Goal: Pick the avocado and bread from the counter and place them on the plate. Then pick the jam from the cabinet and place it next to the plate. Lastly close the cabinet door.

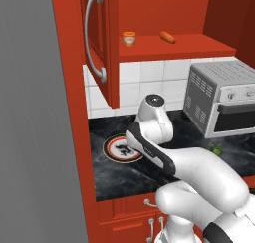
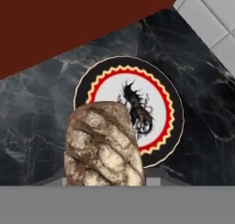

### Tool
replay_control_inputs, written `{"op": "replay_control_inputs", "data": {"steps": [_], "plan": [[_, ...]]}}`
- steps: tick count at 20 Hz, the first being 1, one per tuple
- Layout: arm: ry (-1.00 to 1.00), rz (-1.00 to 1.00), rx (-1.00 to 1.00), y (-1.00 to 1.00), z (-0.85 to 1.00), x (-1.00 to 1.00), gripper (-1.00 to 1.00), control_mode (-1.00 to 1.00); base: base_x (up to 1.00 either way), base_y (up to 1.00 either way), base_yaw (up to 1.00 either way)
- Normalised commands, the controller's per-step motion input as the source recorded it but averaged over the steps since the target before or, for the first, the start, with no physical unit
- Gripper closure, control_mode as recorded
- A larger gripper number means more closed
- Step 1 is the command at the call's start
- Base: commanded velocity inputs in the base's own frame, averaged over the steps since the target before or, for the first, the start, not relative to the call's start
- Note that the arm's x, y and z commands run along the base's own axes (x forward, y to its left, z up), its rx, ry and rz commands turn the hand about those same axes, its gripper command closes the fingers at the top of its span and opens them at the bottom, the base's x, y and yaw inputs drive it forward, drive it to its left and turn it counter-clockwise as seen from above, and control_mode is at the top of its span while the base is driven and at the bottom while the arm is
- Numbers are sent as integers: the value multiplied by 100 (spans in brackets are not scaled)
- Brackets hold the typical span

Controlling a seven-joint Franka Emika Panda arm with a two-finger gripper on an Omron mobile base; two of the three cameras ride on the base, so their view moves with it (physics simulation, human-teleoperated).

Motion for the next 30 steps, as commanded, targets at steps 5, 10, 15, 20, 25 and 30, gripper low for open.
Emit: {"op": "replay_control_inputs", "data": {"steps": [5,10,15,20,25,30], "plan": [[0,5,-2,0,-26,38,100,-100,0,0,0],[3,6,0,0,-12,39,100,-100,0,0,0],[8,3,0,0,-14,34,100,-100,0,0,0],[16,2,0,0,-31,40,100,-100,0,0,0],[12,2,0,0,-32,35,100,-100,0,0,0],[10,1,-3,9,-34,35,100,-100,0,0,0]]}}
